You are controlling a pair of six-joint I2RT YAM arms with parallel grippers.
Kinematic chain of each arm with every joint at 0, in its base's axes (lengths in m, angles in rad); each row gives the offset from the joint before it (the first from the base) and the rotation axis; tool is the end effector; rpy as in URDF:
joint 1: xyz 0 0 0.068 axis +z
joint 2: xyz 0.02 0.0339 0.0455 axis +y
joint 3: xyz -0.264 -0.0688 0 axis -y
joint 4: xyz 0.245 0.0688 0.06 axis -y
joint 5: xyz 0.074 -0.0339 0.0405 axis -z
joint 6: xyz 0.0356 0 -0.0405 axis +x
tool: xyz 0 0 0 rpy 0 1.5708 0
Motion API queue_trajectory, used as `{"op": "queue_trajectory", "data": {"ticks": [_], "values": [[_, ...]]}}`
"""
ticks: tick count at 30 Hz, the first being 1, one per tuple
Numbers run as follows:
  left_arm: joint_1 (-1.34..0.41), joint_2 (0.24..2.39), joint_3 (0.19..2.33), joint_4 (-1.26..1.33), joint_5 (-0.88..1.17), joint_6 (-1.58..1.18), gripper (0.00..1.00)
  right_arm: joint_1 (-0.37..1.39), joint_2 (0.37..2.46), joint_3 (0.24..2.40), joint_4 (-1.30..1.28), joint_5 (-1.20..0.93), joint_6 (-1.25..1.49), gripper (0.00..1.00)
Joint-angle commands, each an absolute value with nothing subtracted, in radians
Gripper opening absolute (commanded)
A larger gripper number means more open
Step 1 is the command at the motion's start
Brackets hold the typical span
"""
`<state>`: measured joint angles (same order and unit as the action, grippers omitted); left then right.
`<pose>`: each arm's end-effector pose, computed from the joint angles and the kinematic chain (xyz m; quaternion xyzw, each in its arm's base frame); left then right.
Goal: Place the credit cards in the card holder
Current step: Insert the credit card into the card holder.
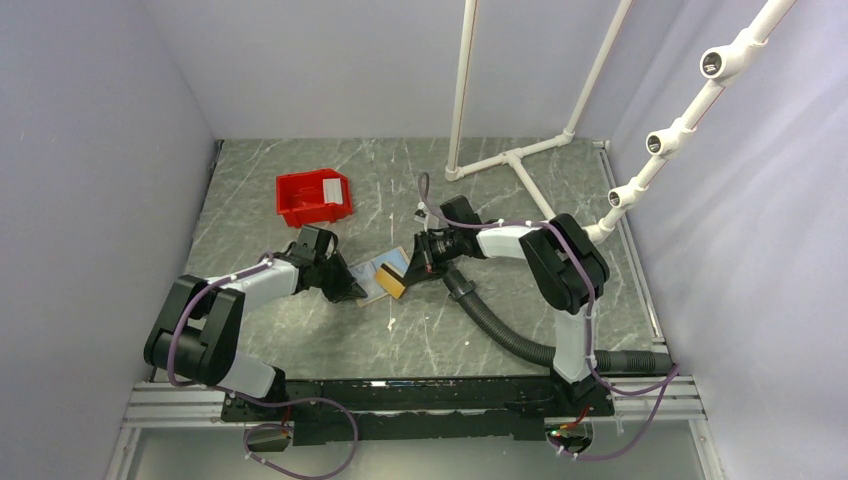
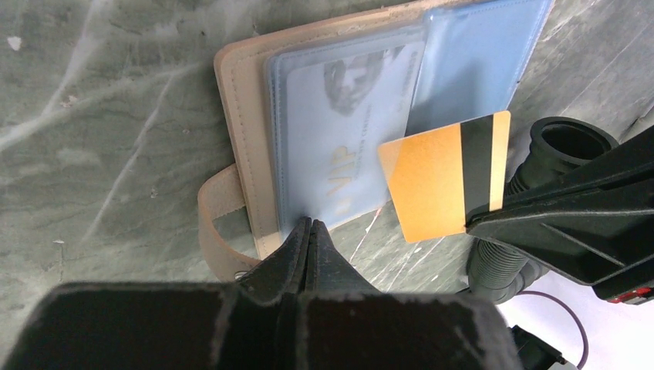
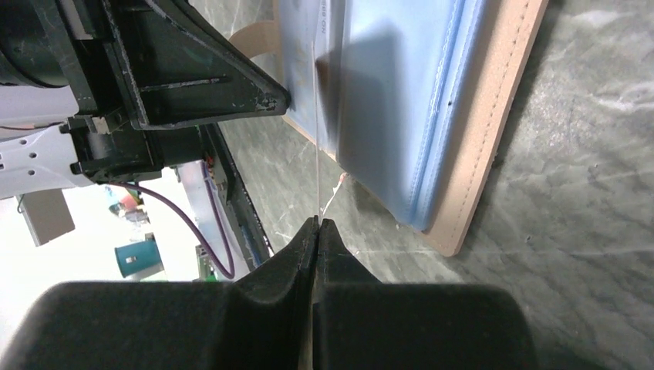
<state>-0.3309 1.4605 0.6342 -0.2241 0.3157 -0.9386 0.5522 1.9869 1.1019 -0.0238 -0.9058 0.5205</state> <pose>0.2373 -0.0932 0.1428 -0.2469 0.9227 -0.2730 0.1145 0.3150 0.2270 0.1277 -0.1557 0.8480 0.5050 0.0397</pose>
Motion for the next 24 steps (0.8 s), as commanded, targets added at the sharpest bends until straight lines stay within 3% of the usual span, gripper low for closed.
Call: {"op": "queue_trajectory", "data": {"ticks": [1,24], "values": [[-0.334,1.454,0.616,-0.274,0.263,-0.928,0.00,0.557,2.011,1.150,0.031,-0.920,0.521,0.00],[-0.334,1.454,0.614,-0.272,0.262,-0.910,0.00,0.628,2.116,1.280,0.048,-0.817,0.525,0.00]]}}
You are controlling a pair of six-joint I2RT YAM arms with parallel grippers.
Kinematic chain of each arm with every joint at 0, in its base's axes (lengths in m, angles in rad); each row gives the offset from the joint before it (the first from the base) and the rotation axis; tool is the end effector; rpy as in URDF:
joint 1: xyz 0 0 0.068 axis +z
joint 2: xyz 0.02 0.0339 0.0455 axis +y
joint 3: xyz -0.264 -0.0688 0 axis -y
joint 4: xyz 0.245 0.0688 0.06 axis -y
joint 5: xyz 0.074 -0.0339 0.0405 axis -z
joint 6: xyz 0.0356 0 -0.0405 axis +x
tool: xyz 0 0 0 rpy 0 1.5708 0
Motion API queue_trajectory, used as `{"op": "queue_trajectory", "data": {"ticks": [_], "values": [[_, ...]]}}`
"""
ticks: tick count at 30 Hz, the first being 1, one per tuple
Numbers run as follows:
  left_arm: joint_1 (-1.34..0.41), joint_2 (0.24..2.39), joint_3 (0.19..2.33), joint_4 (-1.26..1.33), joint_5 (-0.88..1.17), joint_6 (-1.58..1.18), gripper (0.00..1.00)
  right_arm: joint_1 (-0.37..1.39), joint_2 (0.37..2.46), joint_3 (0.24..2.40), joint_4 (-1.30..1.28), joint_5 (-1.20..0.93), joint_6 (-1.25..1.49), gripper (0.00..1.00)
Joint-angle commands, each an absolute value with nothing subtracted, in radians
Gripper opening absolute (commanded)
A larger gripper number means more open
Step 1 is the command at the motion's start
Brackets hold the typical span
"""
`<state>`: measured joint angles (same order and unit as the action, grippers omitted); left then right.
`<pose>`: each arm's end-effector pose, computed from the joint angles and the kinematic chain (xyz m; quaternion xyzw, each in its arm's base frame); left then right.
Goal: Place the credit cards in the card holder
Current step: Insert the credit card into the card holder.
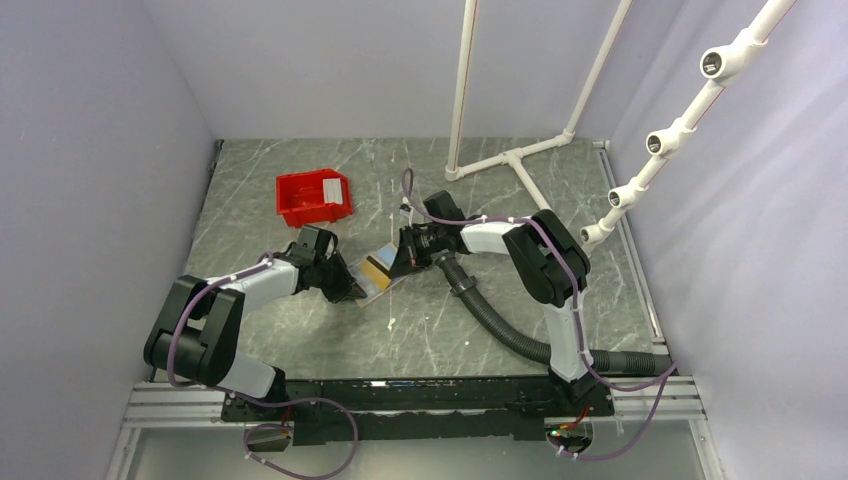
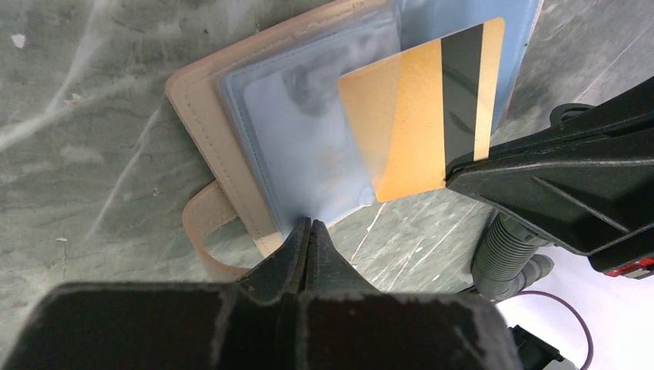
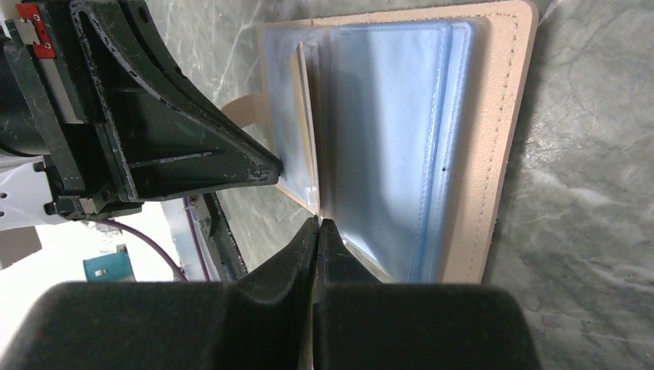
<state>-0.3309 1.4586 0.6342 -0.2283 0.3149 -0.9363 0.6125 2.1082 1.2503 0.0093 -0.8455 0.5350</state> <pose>0.2369 -0.0930 0.1430 -0.2462 0.9232 -0.2719 0.1141 0.3327 0.2663 0.1209 -0.1779 0.8469 0.4972 0.0623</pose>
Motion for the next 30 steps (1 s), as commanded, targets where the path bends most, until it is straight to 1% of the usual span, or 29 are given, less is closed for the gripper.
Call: {"op": "queue_trajectory", "data": {"ticks": [1,13,30], "values": [[-0.334,1.453,0.613,-0.272,0.261,-0.909,0.00,0.629,2.116,1.282,0.045,-0.810,0.521,0.00],[-0.334,1.430,0.642,-0.321,0.243,-0.880,0.00,0.614,2.123,1.292,0.044,-0.803,0.518,0.00],[-0.333,1.440,0.620,-0.289,0.251,-0.885,0.00,0.603,2.154,1.289,0.126,-0.807,0.570,0.00]]}}
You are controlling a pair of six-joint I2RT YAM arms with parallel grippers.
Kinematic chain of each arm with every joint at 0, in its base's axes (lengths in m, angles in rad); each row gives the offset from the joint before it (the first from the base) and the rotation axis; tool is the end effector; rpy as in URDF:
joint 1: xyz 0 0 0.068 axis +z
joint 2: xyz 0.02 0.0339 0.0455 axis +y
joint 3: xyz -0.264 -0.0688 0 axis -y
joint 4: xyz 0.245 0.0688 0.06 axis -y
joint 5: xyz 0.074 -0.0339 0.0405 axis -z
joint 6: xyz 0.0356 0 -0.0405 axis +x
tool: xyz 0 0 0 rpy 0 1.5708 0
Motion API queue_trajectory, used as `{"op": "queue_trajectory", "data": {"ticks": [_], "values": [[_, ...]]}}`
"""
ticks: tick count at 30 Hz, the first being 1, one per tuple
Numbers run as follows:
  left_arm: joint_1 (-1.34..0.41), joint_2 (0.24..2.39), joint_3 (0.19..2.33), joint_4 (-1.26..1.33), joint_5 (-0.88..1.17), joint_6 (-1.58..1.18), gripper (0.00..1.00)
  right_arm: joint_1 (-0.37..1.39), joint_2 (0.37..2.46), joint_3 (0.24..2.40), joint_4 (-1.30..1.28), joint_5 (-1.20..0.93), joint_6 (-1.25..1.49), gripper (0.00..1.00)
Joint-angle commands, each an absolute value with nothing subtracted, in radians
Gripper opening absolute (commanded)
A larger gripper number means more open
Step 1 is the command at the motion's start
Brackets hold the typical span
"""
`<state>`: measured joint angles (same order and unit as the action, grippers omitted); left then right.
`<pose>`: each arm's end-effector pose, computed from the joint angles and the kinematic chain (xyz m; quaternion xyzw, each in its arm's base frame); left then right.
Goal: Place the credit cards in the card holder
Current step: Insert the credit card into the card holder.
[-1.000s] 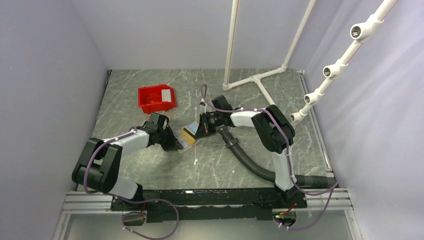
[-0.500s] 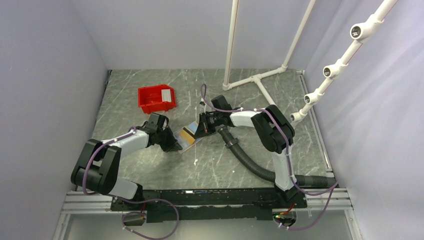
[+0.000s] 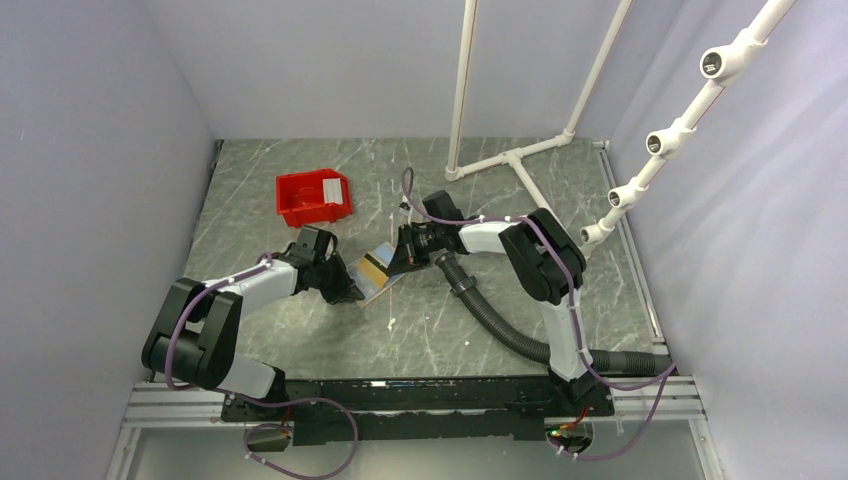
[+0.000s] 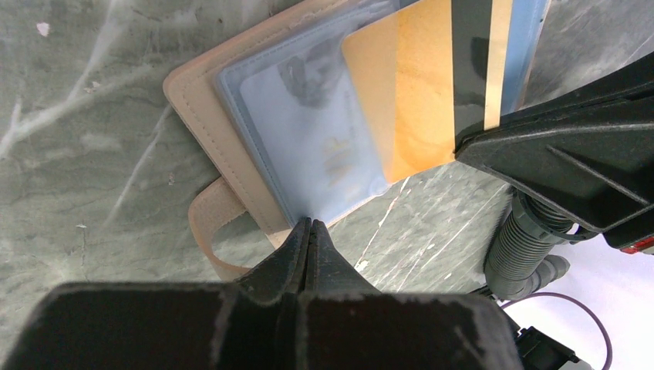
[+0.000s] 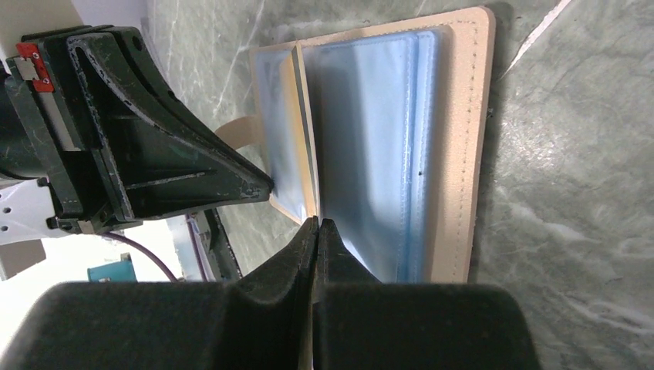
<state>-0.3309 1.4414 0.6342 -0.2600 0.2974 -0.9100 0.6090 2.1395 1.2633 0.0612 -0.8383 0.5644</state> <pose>0.2338 -0.0914 0.1452 -0.2381 0.9284 -0.2600 0.1171 0.3393 0.2689 0.1149 -0.1691 0.8454 0.5016 0.0713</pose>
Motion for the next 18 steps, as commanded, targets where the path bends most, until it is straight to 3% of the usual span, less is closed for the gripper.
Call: {"op": "queue_trajectory", "data": {"ticks": [1,8,12,18], "values": [[-0.334,1.441,0.619,-0.287,0.252,-0.886,0.00,0.603,2.156,1.292,0.125,-0.808,0.568,0.00],[-0.334,1.443,0.628,-0.284,0.253,-0.885,0.00,0.617,2.142,1.236,0.172,-0.812,0.599,0.00],[-0.334,1.453,0.647,-0.283,0.256,-0.881,0.00,0.635,2.118,1.201,0.180,-0.799,0.598,0.05],[-0.327,1.420,0.712,-0.335,0.245,-0.866,0.00,0.637,2.103,1.254,0.023,-0.715,0.465,0.09]]}}
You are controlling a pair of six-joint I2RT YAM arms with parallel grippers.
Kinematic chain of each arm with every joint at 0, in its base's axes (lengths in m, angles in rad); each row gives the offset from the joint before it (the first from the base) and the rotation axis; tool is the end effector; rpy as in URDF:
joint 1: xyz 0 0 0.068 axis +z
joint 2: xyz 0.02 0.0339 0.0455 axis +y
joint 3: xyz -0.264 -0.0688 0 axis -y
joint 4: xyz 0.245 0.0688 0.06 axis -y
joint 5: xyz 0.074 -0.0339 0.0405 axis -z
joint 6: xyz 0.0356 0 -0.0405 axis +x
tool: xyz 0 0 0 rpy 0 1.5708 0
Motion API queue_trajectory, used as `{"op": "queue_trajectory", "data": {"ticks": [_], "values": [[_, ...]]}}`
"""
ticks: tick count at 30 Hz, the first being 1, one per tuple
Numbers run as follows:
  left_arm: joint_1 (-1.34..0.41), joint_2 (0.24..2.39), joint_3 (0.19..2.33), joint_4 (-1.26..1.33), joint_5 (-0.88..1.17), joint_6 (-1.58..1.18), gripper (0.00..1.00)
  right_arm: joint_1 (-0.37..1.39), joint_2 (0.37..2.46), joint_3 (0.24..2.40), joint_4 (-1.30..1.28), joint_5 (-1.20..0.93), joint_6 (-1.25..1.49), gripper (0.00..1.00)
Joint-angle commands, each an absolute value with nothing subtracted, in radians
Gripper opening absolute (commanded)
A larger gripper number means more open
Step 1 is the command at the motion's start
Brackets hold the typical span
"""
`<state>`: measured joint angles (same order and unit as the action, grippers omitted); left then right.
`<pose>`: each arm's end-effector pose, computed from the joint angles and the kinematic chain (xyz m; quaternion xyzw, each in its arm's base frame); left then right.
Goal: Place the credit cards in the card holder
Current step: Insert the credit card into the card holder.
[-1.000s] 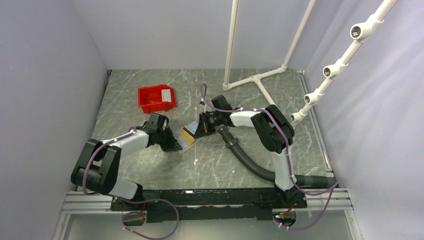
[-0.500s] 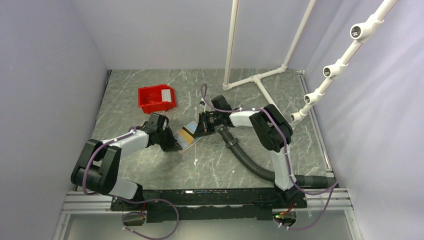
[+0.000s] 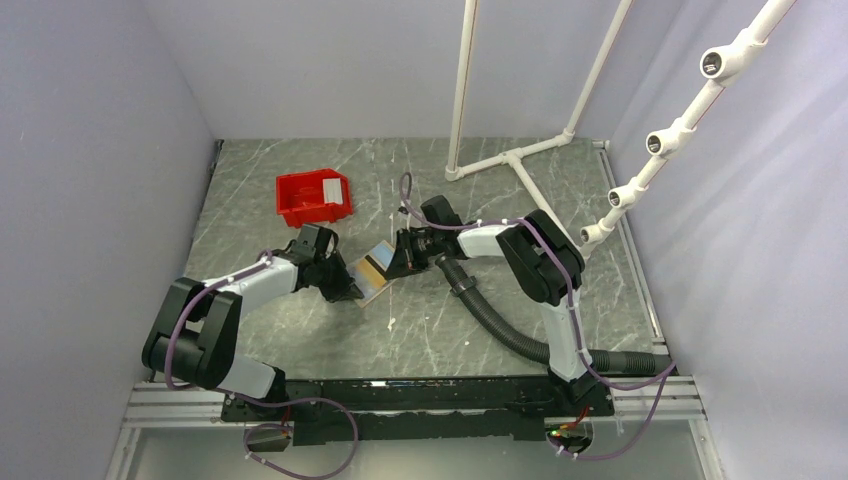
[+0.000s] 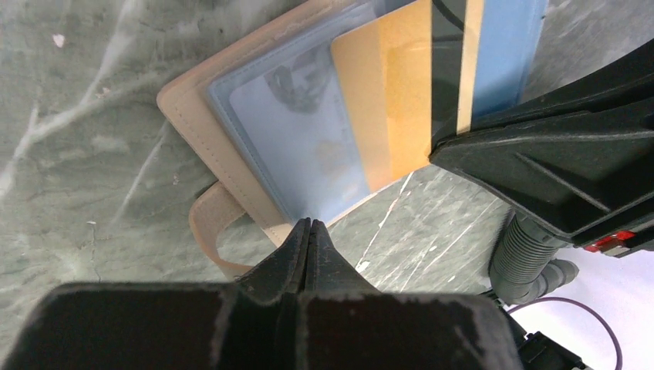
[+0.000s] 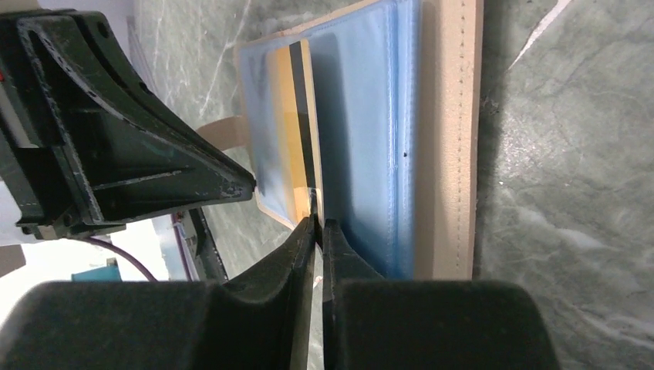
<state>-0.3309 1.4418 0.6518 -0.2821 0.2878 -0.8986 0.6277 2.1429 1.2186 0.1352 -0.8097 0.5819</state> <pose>0.2358 -0.0917 0.1485 -0.2346 0.9306 -0.2544 0.1194 0.3311 0.2721 0.1061 -0.1695 0.8462 0.4987 0.0810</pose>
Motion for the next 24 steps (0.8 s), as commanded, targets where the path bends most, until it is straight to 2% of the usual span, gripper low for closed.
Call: {"op": "queue_trajectory", "data": {"ticks": [1,6,8,11,14,17,24], "values": [[-0.320,1.401,0.721,-0.349,0.240,-0.862,0.02,0.637,2.098,1.261,0.007,-0.704,0.450,0.11],[-0.259,1.331,0.730,-0.397,0.223,-0.833,0.17,0.638,2.082,1.295,-0.066,-0.676,0.403,0.18],[-0.236,1.337,0.723,-0.399,0.231,-0.818,0.15,0.639,2.078,1.305,-0.086,-0.668,0.392,0.21],[-0.222,1.373,0.719,-0.398,0.242,-0.798,0.04,0.643,2.074,1.325,-0.120,-0.649,0.367,0.28],[-0.219,1.402,0.707,-0.392,0.223,-0.788,0.00,0.651,2.071,1.352,-0.174,-0.616,0.326,0.33],[-0.219,1.424,0.693,-0.382,0.210,-0.783,0.00,0.661,2.053,1.365,-0.213,-0.571,0.290,0.41],[-0.219,1.446,0.673,-0.380,0.189,-0.787,0.00,0.679,2.024,1.421,-0.305,-0.487,0.230,0.51]]}}
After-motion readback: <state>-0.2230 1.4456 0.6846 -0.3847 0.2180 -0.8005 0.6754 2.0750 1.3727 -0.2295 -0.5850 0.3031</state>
